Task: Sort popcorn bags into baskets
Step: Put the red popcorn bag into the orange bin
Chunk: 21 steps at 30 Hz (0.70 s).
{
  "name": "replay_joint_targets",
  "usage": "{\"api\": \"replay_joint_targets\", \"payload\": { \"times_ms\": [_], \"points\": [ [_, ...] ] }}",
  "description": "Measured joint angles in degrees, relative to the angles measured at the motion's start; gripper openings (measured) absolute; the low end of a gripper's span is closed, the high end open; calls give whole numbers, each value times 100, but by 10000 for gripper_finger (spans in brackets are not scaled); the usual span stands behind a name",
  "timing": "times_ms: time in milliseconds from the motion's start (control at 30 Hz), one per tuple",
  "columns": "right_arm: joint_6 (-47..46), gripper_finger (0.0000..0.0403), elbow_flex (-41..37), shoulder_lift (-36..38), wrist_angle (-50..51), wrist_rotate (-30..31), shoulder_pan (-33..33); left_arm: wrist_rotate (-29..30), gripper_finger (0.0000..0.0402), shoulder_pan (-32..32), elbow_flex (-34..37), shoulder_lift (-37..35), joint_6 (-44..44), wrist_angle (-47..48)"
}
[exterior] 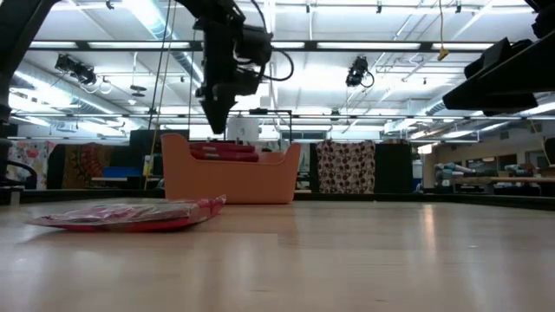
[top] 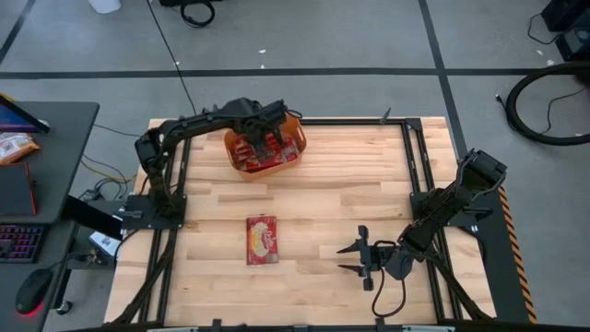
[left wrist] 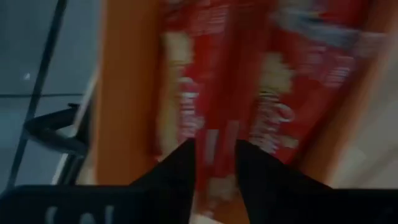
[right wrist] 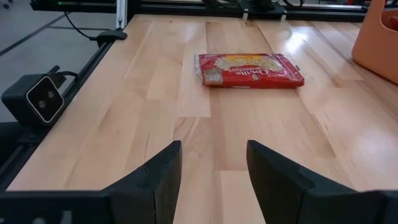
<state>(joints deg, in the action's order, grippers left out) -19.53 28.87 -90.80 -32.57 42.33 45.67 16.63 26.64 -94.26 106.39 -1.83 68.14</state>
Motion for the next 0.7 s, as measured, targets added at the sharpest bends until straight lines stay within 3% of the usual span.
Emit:
{"api": "replay_joint_targets", "payload": {
  "times_ms": [133,233,367,533,700],
  "points": [
    [0,185,0,0,-1,-22,0,-1079,132,-533,-66,-39,-73,-155],
    [0,185,0,0,-1,-22,0,-1803,132,-1182,-47,-35,-600,-281],
    [5,185,1,0,-2,-23,0,-1798,128,-2129,134,56,-1964,-395],
    [4,185,0,0,-1,-41,0,-1179,128,-3190,432,238,-3585,-499],
    [15,185,0,0,-49,-44,0,-930,131,-3821,506,454,-5192,-597]
  ]
}}
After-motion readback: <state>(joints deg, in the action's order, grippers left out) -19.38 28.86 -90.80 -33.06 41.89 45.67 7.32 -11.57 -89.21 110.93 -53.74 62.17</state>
